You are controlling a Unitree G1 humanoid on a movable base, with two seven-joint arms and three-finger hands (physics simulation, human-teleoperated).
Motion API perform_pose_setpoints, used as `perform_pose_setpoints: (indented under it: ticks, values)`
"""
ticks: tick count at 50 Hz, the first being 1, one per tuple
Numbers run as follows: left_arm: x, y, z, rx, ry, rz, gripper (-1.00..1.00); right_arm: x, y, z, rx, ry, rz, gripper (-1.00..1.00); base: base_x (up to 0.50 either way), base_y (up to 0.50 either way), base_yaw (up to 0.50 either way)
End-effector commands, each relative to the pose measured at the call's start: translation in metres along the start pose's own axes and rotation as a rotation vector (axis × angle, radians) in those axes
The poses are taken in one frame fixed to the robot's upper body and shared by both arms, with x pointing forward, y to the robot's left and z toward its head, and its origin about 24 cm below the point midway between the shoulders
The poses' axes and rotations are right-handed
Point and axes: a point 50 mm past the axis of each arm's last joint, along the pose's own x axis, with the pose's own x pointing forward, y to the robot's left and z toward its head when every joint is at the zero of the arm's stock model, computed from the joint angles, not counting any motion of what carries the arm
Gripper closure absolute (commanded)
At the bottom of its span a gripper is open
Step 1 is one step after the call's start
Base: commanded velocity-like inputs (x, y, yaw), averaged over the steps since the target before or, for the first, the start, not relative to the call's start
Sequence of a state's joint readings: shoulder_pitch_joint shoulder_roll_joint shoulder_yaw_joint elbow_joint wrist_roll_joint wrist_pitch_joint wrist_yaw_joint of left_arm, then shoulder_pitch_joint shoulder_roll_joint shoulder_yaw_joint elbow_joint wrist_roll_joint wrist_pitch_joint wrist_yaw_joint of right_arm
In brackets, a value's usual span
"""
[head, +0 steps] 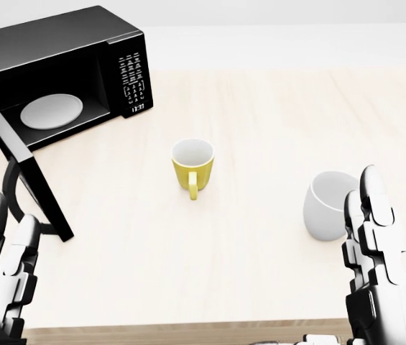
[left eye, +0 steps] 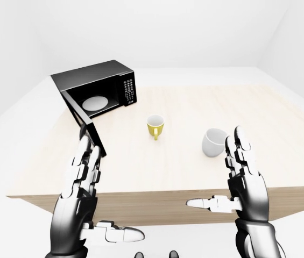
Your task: Close the microwave.
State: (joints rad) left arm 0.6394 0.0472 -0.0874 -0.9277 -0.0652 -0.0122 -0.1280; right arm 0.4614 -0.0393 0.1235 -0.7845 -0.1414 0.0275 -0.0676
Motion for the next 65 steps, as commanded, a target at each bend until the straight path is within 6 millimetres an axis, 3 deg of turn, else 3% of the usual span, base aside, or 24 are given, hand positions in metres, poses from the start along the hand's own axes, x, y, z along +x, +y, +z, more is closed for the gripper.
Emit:
perform_pose_setpoints:
  ticks: [1, 65]
  values:
    - [0.0004, -0.0006, -0.0001, -0.005, 0.006, -0.007, -1.00, -0.0001, -0.0002, -0.0003, -0.015, -0.003, -0.014, -1.00, 0.00, 0.50, 0.00]
    - [0.0027, -0.0025, -0.0059, 0.014, 0.035, -0.021, -1.00, 0.0027, 0.0045, -0.0085, -0.021, 0.014, -0.001, -1.00, 0.00, 0.50, 0.00]
